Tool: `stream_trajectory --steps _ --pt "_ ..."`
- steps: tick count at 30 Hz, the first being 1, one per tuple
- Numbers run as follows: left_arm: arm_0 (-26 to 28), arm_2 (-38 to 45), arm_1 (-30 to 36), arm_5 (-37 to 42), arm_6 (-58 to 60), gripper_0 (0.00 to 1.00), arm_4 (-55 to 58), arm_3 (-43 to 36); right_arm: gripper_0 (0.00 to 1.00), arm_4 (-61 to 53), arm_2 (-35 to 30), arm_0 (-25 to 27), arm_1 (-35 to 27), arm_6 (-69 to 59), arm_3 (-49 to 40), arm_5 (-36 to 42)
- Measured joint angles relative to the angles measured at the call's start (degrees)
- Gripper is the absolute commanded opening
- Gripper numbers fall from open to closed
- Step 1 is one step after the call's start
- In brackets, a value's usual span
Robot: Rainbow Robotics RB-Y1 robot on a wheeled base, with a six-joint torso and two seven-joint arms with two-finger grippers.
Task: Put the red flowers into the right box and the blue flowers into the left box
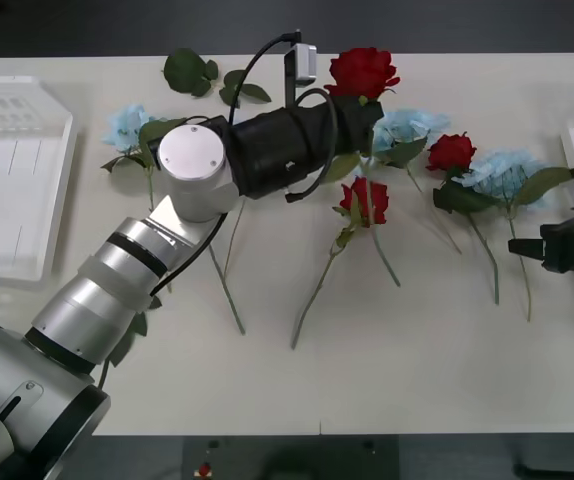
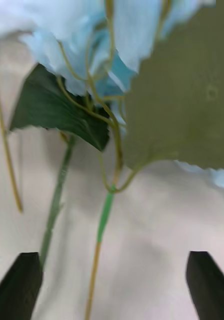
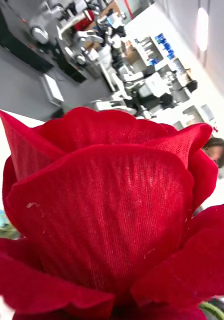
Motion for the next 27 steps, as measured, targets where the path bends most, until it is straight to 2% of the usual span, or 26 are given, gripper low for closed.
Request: stream_trajectory --steps 7,13,21,27 --pt "-1.1 0.0 0.0 -3.1 0.0 0.00 -2.3 -0.6 1.00 -1.0 -4.3 -2.0 -2.6 0.0 0.1 13.5" --pt "-1.2 0.0 0.0 -5.2 0.0 0.00 -0.7 -3.4 1.00 -11.2 -6.4 -2.0 -5.8 0.0 -1.2 22.8" --pt "-1.2 0.0 0.0 -5.7 0.0 0.00 0.8 -4.7 1.00 -21.9 -6.8 -0.3 -6.3 0.0 -11.1 21.7" --pt "-1.2 0.0 0.0 -5.7 0.0 0.00 2.8 -4.8 1.00 -23.3 -12.7 4.0 -1.0 0.0 -15.6 22.2"
